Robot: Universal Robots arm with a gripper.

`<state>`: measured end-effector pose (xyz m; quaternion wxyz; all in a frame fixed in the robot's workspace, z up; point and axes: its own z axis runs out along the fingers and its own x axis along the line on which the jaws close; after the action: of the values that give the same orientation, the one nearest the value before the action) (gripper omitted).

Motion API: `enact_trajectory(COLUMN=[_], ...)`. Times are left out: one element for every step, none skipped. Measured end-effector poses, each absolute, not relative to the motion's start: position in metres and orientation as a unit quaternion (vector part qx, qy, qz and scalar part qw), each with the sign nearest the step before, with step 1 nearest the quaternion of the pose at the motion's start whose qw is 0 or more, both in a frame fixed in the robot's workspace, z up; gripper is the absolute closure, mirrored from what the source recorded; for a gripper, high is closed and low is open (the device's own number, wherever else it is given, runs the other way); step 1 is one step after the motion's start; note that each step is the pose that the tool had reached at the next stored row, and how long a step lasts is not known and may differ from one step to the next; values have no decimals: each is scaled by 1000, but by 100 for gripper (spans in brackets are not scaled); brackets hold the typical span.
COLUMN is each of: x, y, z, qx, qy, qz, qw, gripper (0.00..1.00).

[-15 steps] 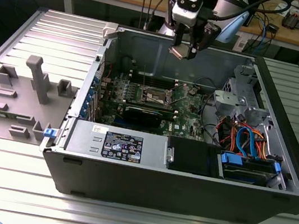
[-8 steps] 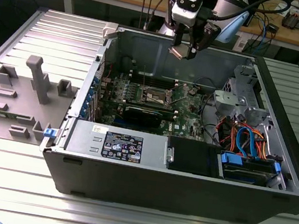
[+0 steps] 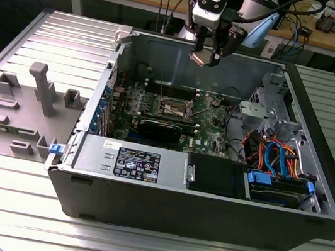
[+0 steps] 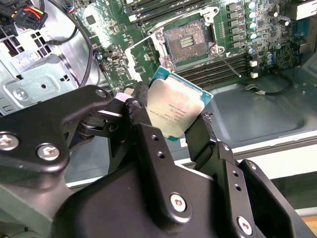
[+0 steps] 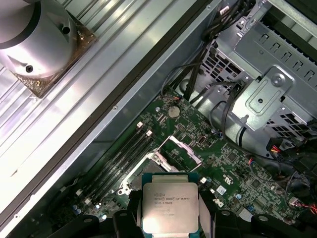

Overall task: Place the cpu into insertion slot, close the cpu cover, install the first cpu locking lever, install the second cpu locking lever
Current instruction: 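Place the cpu into insertion slot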

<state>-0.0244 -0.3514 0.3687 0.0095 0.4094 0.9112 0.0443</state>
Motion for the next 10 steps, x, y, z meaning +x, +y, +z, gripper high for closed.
enact_trajectory(x=[-24,-24,-24,-24,-24,-24,-24,-24,-25,-26], y=[-351,-351,-351,-351,-351,-351,-351,-351,-351,-351], z=[369,369,369,369,369,369,369,369,369,369], qx=[410,412,417,420,423,426,428,431,433,433], qy=[911,910,908,906,905,904,903,901,900,900], qz=[44,44,44,44,44,44,44,44,44,44], qw=[10,10,10,10,10,10,10,11,11,11], gripper=[46,46,46,46,46,46,46,46,46,46])
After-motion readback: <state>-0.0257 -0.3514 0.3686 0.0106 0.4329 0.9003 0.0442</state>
